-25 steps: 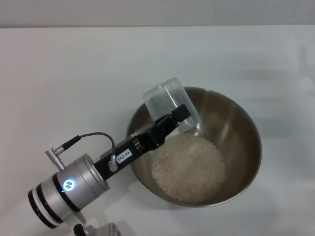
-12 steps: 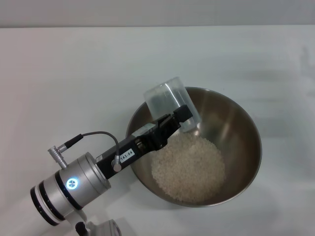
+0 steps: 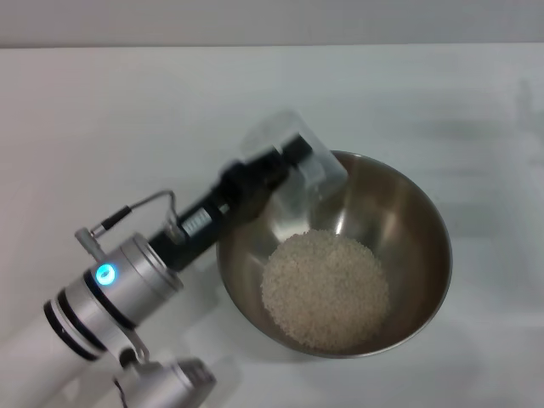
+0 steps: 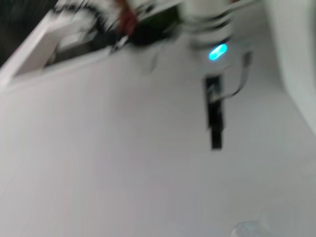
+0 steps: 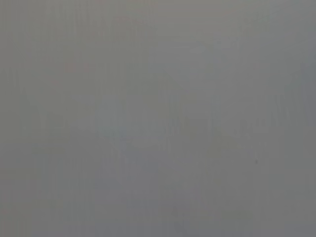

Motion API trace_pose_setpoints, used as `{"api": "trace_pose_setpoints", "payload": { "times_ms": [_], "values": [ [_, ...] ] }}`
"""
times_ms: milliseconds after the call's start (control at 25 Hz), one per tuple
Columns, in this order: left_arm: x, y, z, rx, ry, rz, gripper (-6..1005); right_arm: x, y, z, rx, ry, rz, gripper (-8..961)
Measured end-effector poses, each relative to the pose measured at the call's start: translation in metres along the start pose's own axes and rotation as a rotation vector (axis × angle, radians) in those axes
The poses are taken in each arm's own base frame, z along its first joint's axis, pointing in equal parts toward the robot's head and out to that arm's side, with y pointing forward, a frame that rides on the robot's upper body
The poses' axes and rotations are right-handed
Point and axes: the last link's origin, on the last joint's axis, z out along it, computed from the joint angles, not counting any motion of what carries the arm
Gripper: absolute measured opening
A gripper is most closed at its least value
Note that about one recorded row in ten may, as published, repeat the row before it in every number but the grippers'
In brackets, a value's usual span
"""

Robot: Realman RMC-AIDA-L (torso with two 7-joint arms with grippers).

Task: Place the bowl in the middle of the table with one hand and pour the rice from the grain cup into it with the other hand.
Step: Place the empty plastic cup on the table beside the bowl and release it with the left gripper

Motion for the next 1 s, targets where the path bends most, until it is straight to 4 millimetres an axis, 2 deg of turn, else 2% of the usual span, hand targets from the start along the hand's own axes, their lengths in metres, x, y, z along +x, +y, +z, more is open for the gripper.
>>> {"api": "trace_pose_setpoints", "payload": {
  "times_ms": [40,80,200,240,320,440,480,600,720,1000],
  "values": [
    [-0.007,-0.001,0.002,0.010,-0.034,-0.127,27,0.000,0.001,-0.001,0.001,-0.001,0.006,448],
    [-0.021,-0.001,0.004,0.029,-0.104,-0.370,27,0.000,0.001,-0.001,0.001,-0.001,0.006,448],
    [-0.033,0.001,0.001,0.058,-0.183,-0.639,28,0.001,0.001,-0.001,0.002,-0.001,0.008,448],
    [-0.042,0.002,-0.004,0.094,-0.245,-0.825,28,0.000,0.001,0.001,0.000,-0.002,0.006,448],
    [-0.046,0.003,-0.007,0.110,-0.270,-0.890,28,-0.001,0.002,0.002,-0.002,-0.003,0.005,448],
    [-0.061,0.009,-0.025,0.183,-0.407,-1.153,28,-0.004,0.004,0.006,-0.015,-0.015,0.002,448],
    [-0.061,0.009,-0.025,0.183,-0.407,-1.153,28,-0.004,0.004,0.006,-0.015,-0.015,0.002,448],
    [-0.066,0.015,-0.036,0.224,-0.484,-1.311,28,-0.008,0.007,0.014,-0.032,-0.030,0.001,448],
    [-0.067,0.030,-0.042,0.186,-0.571,-1.462,29,-0.012,0.010,0.020,-0.044,-0.039,0.000,448],
    [-0.063,0.053,-0.044,0.079,-0.707,-1.568,29,-0.011,0.018,0.021,-0.053,-0.045,0.017,447]
  ]
}}
